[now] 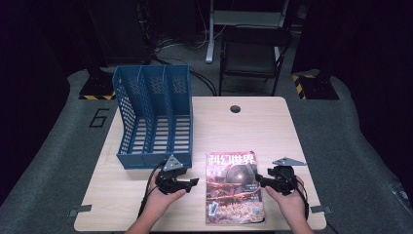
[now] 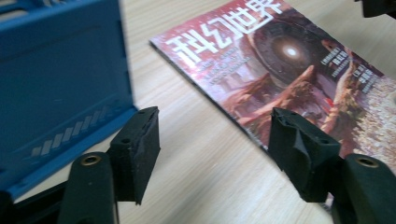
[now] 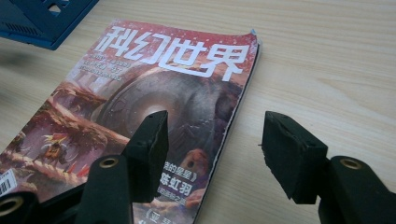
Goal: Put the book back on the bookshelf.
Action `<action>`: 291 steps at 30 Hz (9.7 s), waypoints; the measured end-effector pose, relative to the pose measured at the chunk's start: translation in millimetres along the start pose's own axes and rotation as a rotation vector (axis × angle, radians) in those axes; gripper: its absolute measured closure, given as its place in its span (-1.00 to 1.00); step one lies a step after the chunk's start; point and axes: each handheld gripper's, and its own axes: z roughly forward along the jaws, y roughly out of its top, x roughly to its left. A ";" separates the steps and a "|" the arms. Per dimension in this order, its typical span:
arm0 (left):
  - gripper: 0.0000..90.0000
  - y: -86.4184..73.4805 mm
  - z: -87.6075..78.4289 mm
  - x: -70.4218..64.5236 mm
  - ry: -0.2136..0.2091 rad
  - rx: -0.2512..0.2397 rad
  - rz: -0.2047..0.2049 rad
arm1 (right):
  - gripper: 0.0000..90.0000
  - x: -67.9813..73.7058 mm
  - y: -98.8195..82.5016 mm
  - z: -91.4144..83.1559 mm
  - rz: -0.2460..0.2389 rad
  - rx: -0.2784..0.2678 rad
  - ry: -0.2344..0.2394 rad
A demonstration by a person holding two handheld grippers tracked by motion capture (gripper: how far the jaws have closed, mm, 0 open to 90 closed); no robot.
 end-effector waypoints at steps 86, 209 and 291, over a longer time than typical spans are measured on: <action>0.04 -25.1 44.5 -53.2 0.010 0.025 -0.021 | -0.10 18.6 -37.1 25.7 0.200 0.043 0.059; 0.05 -31.2 44.9 -58.2 0.037 -0.013 -0.007 | 0.34 10.6 -26.8 41.4 0.232 0.148 0.351; -0.06 -29.1 45.7 -48.1 -0.035 -0.020 -0.049 | 0.81 11.1 -42.7 32.8 0.174 -0.036 0.384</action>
